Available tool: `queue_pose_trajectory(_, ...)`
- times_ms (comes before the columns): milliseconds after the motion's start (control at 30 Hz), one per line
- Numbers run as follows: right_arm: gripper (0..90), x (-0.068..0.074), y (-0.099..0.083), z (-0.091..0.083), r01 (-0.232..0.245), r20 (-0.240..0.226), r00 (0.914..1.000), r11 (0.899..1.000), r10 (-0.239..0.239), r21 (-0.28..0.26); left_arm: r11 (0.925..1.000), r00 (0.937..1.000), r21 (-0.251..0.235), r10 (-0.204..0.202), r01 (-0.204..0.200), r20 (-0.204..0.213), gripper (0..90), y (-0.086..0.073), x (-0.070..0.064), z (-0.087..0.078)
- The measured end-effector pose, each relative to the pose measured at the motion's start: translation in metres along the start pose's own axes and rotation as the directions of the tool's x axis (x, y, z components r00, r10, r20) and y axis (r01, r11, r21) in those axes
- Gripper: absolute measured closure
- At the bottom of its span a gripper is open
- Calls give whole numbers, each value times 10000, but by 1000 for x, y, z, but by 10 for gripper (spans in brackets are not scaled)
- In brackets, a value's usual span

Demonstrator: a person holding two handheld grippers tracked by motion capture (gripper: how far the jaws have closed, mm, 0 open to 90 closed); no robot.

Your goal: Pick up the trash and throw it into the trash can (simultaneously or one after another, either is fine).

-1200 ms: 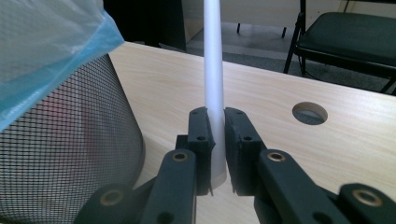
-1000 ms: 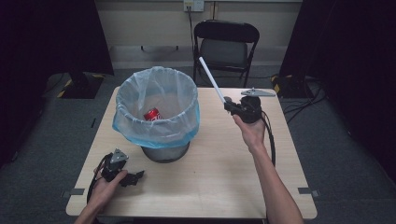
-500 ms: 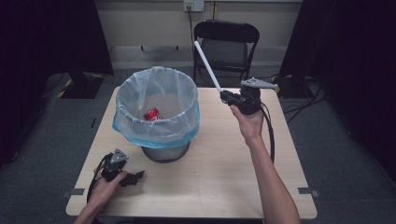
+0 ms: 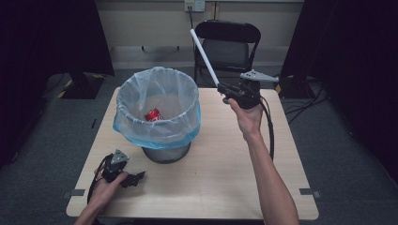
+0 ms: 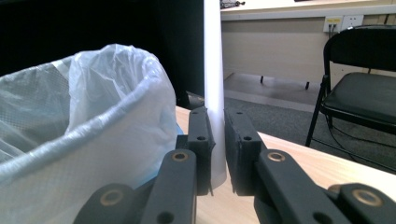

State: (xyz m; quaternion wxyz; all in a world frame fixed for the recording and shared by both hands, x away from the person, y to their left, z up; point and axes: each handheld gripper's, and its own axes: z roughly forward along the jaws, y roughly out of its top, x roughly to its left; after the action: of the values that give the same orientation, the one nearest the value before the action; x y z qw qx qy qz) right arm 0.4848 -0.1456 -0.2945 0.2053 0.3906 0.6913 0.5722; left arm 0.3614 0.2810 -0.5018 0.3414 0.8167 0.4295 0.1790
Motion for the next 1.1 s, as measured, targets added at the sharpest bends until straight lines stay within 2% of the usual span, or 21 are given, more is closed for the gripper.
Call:
queue_pose_trajectory(533,820,21,25,6,218,-643,9976,9982,-254,-561,10000,10000,0,-4,4,-3,0,0,0,0)
queue_pose_trajectory(700,820,30,33,7,158,-994,9948,9978,-222,-645,10000,10000,1,-1,1,-6,0,0,0,0)
queue_pose_trajectory(800,820,40,37,8,320,-1206,9919,9969,-405,-720,10000,10000,2,-1,1,-8,0,0,0,0)
queue_pose_trajectory(1100,820,50,47,10,349,-1542,9869,9958,-477,-844,10000,10000,2,2,-2,-7,0,0,0,0)
